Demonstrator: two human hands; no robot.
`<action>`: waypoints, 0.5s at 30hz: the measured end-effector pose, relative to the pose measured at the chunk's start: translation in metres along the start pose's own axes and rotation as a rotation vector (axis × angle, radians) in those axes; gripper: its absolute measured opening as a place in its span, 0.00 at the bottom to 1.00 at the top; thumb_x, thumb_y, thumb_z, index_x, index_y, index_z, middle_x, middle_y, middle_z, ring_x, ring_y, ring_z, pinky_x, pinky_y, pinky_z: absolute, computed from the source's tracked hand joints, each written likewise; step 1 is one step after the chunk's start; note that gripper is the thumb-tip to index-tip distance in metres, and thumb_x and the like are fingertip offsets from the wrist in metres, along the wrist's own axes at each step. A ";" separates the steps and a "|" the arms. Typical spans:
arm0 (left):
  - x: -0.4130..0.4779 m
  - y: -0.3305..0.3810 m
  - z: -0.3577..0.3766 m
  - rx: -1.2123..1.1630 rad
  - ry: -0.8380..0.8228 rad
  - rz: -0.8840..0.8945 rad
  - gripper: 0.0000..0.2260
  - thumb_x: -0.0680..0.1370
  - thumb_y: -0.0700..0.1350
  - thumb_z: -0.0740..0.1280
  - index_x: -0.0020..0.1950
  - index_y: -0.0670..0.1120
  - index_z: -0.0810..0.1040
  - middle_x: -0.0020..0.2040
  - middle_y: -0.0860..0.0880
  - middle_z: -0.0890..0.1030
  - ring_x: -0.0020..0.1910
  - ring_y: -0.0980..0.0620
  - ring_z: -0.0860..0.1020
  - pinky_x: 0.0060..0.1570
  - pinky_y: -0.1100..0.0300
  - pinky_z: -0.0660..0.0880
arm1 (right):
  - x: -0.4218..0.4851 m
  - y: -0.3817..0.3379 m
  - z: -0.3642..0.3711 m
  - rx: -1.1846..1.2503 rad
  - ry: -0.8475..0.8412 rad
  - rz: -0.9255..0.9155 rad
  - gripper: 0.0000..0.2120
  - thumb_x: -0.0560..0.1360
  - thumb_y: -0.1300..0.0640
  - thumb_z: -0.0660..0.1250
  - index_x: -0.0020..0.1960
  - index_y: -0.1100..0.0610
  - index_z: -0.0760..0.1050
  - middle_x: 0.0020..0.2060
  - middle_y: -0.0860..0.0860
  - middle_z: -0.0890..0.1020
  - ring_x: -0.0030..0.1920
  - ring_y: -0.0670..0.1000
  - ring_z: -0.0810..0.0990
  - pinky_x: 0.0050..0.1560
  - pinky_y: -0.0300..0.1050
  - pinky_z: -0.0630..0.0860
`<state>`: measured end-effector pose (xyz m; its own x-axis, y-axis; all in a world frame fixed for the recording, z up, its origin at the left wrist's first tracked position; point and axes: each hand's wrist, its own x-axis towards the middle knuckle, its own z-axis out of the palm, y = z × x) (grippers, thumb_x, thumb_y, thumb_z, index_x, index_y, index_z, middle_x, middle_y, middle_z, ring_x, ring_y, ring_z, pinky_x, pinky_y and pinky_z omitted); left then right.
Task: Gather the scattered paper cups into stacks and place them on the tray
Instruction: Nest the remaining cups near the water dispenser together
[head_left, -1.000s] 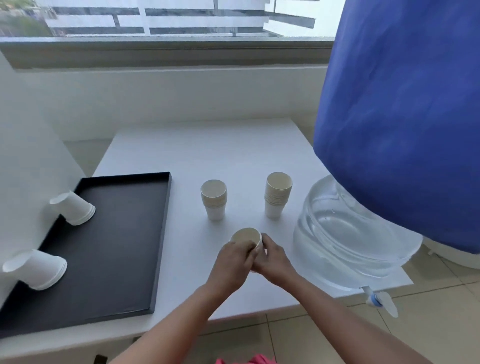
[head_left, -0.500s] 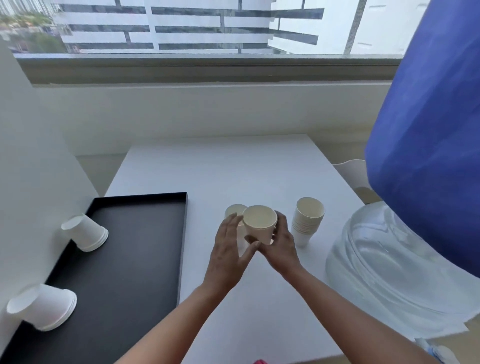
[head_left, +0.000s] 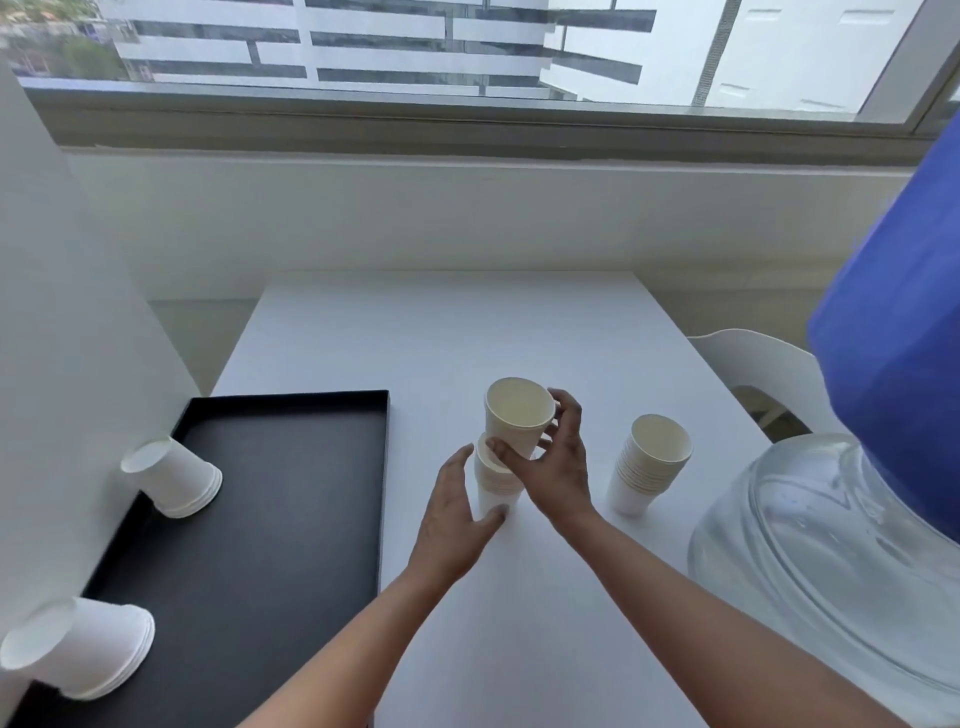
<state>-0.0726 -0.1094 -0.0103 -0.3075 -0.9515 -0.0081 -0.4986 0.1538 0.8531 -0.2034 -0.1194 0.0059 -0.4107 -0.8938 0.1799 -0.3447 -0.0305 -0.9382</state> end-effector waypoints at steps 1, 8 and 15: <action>0.002 -0.001 -0.001 -0.005 -0.006 -0.003 0.34 0.74 0.45 0.68 0.75 0.48 0.52 0.75 0.51 0.58 0.74 0.55 0.58 0.67 0.66 0.55 | 0.001 0.001 0.002 -0.014 -0.005 0.007 0.37 0.64 0.56 0.77 0.66 0.49 0.59 0.59 0.46 0.70 0.57 0.49 0.75 0.58 0.46 0.74; 0.017 -0.002 -0.003 -0.086 -0.039 -0.039 0.35 0.73 0.46 0.69 0.75 0.49 0.53 0.75 0.52 0.60 0.74 0.54 0.60 0.71 0.60 0.59 | 0.004 0.012 0.008 -0.148 -0.053 0.052 0.39 0.66 0.54 0.76 0.69 0.50 0.57 0.56 0.44 0.69 0.56 0.47 0.75 0.53 0.42 0.71; 0.021 -0.002 0.001 -0.147 -0.044 -0.027 0.35 0.72 0.43 0.70 0.75 0.51 0.55 0.73 0.55 0.63 0.69 0.59 0.64 0.58 0.73 0.59 | 0.004 0.026 0.010 -0.204 -0.077 0.100 0.39 0.66 0.50 0.76 0.69 0.46 0.57 0.58 0.42 0.68 0.64 0.51 0.70 0.65 0.53 0.69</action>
<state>-0.0791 -0.1297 -0.0122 -0.3324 -0.9417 -0.0516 -0.3838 0.0850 0.9195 -0.2060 -0.1282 -0.0206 -0.3883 -0.9197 0.0588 -0.4720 0.1437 -0.8698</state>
